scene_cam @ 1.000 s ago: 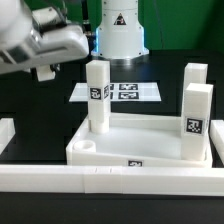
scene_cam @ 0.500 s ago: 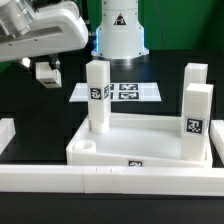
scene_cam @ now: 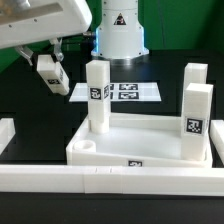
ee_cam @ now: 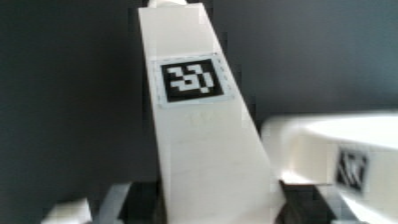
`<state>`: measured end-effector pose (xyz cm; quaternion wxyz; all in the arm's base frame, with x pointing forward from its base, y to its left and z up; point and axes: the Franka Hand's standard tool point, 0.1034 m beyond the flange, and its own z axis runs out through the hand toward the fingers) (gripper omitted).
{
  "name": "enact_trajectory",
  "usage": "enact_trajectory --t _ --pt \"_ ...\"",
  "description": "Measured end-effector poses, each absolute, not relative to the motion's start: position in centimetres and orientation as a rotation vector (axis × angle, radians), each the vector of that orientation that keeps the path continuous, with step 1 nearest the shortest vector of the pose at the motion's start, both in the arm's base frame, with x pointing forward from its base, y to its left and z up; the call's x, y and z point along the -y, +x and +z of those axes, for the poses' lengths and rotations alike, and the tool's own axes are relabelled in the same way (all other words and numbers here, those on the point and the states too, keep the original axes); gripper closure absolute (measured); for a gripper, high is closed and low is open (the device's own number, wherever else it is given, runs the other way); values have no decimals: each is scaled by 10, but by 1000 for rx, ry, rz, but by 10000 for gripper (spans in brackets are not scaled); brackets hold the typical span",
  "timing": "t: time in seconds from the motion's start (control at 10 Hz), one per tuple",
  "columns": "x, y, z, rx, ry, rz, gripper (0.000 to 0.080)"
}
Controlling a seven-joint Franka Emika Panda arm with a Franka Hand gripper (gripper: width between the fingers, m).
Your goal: Assemble desk
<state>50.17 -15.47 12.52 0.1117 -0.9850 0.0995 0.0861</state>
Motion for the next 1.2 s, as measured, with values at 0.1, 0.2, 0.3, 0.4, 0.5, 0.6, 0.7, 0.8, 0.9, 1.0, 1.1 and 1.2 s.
enact_trajectory --t 0.1,0.2,0.3,0.4,0.5,0.6,0.7,0.8,0.9,1.0,1.1,1.2 --pt "158 507 124 -293 -2928 161 499" --pt "162 506 123 -306 -2954 62 499" --pt "165 504 122 -318 -2976 -15 499" --pt "167 505 124 -322 -2996 -69 499" --pt "159 519 141 -349 -2974 -159 499" --pt "152 529 153 -370 -2947 -221 499" --pt "151 544 165 -383 -2939 -385 499" --pt "159 540 161 -379 -2975 -507 499" --pt "165 534 158 -388 -3007 -574 499" --pt "168 533 158 -384 -3026 -608 499" --pt "164 535 158 -393 -3016 -590 499" --pt "152 546 163 -404 -2986 -582 499"
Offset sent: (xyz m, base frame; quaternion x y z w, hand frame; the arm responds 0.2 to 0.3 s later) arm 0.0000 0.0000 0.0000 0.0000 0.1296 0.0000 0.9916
